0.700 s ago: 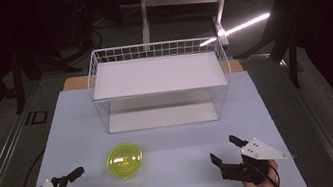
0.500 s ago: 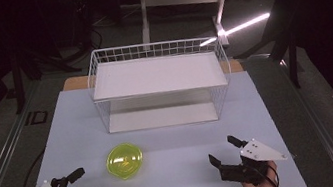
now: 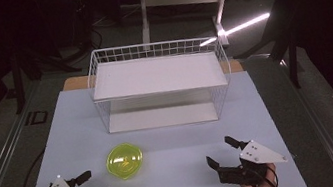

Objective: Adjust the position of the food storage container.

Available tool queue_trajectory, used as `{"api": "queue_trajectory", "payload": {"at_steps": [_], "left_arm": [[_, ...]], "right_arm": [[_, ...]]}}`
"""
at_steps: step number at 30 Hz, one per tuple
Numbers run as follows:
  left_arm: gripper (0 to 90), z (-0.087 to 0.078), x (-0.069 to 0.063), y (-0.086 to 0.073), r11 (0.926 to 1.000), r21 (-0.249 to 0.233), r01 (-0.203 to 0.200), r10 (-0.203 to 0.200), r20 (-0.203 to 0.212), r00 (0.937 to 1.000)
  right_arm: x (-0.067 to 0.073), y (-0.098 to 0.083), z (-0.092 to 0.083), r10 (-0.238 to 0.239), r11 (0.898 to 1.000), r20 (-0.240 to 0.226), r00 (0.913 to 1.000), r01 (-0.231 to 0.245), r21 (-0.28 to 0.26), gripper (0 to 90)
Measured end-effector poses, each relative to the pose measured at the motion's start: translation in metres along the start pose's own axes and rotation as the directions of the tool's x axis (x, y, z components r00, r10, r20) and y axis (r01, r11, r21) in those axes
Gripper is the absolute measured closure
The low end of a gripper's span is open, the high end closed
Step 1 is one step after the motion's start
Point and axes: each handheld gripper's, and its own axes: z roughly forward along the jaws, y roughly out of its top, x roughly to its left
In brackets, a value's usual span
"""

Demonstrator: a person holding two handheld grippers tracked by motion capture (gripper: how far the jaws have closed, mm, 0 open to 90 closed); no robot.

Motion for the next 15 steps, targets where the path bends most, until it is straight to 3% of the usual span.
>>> {"api": "queue_trajectory", "payload": {"at_steps": [4,5,7,11,14,15], "left_arm": [[42.4,0.005,0.003,-0.005,0.9982,0.06,-0.005,0.008,-0.047,0.9989],[54.6,0.007,0.004,-0.006,0.9965,0.084,-0.003,0.008,-0.057,0.9983],[67.4,0.011,0.006,-0.007,0.9906,0.136,0.016,-0.003,-0.095,0.9955],[89.4,0.019,0.012,-0.004,0.9771,0.21,0.032,-0.008,-0.113,0.9935],[90.0,0.025,0.015,-0.002,0.9732,0.228,0.032,-0.009,-0.104,0.9946],[90.0,0.032,0.013,-0.004,0.9663,0.256,0.022,0.0,-0.084,0.9965]], "right_arm": [[0.0,0.001,0.0,-0.001,1.0,-0.003,1.0,0.001,-0.004,13.9],[0.0,0.001,-0.001,-0.001,1.0,-0.007,1.0,0.001,-0.005,13.9],[0.0,0.001,-0.001,-0.002,1.0,-0.005,1.0,0.002,-0.008,13.9],[0.0,0.001,0.0,0.011,1.0,-0.018,0.9998,-0.011,-0.003,13.9],[0.0,0.0,0.0,0.017,1.0,-0.022,0.9996,-0.017,-0.002,14.0],[0.0,0.001,0.0,0.017,1.0,-0.019,0.9997,-0.017,-0.002,14.0]]}}
